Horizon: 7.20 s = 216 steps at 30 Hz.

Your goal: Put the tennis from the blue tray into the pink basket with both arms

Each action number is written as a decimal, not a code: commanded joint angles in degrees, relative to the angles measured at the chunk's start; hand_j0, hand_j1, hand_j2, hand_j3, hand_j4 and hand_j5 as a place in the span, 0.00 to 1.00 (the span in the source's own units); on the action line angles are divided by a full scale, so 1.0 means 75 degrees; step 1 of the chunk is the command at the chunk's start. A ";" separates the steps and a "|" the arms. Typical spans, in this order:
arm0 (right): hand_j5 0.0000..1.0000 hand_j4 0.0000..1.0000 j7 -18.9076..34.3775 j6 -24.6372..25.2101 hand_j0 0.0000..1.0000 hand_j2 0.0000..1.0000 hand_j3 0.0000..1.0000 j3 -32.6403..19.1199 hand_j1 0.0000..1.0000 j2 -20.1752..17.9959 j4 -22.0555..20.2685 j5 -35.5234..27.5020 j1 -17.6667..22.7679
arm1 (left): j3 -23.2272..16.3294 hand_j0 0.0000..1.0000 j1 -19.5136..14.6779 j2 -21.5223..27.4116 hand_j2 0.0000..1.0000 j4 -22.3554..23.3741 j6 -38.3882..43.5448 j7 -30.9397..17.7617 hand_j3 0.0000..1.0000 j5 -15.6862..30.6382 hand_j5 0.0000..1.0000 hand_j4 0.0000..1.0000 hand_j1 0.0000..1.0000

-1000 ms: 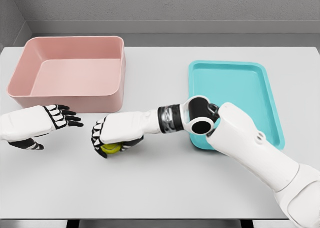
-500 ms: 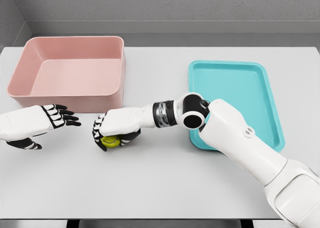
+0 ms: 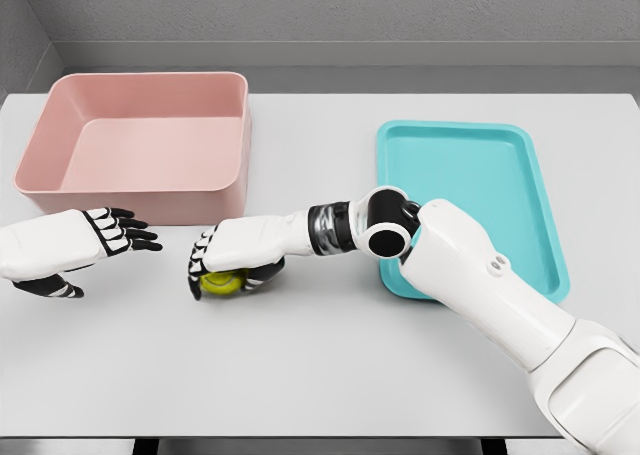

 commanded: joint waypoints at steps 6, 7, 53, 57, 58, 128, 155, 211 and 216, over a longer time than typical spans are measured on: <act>0.92 0.92 -0.0004 0.0029 0.92 0.92 0.92 -0.0008 0.92 -0.0024 -0.0027 -0.0001 0.0012 | 0.0001 1.00 0.0000 0.0012 1.00 -0.0012 0.0007 0.0003 1.00 0.0055 1.00 1.00 1.00; 0.96 0.96 -0.0004 0.0029 0.96 0.96 0.96 -0.0019 0.96 -0.0024 -0.0051 -0.0001 0.0012 | 0.0001 1.00 0.0000 0.0023 1.00 -0.0012 0.0007 0.0003 1.00 0.0055 1.00 1.00 1.00; 1.00 1.00 -0.0004 -0.0020 1.00 1.00 1.00 -0.8328 1.00 -0.2918 -0.3379 -0.0751 0.4113 | -0.0807 1.00 -0.1090 -0.2426 1.00 -0.0012 0.0007 -0.0266 1.00 -0.1926 1.00 1.00 1.00; 1.00 1.00 -0.0004 -0.0020 1.00 1.00 1.00 -0.8375 1.00 -0.2555 -0.3637 -0.0751 0.4664 | -0.1077 1.00 -0.1312 -0.2438 1.00 0.0000 0.0007 -0.0266 1.00 -0.1926 1.00 1.00 1.00; 1.00 1.00 -0.0004 -0.0020 1.00 1.00 1.00 -0.8480 1.00 -0.2532 -0.3636 -0.0751 0.4687 | -0.1135 1.00 -0.1359 -0.2438 1.00 -0.0012 0.0007 -0.0266 1.00 -0.1926 1.00 1.00 1.00; 1.00 1.00 -0.0004 -0.0020 1.00 1.00 1.00 -0.9336 1.00 -0.2321 -0.3637 -0.0763 0.5227 | -0.2026 0.49 -0.2191 -0.2543 0.49 0.0164 0.0007 -0.0770 0.49 -0.1375 0.49 0.49 0.49; 1.00 1.00 -0.0004 -0.0020 1.00 1.00 1.00 -0.9429 1.00 -0.2321 -0.3637 -0.0763 0.5285 | -0.1792 0.50 -0.2883 -0.2051 0.50 0.0141 0.0007 -0.0770 0.50 -0.0274 0.50 0.50 0.50; 1.00 1.00 -0.0004 -0.0020 1.00 1.00 1.00 -0.9441 1.00 -0.2321 -0.3637 -0.0774 0.5332 | -0.1604 1.00 -0.4465 -0.2672 1.00 0.2883 0.0007 -0.0688 1.00 0.0500 1.00 1.00 1.00; 1.00 1.00 -0.0004 -0.0020 1.00 1.00 1.00 -0.9441 1.00 -0.2321 -0.3637 -0.0774 0.5320 | -0.1592 1.00 -0.4207 -0.2391 1.00 0.1899 0.0007 -0.0700 1.00 0.0758 1.00 1.00 1.00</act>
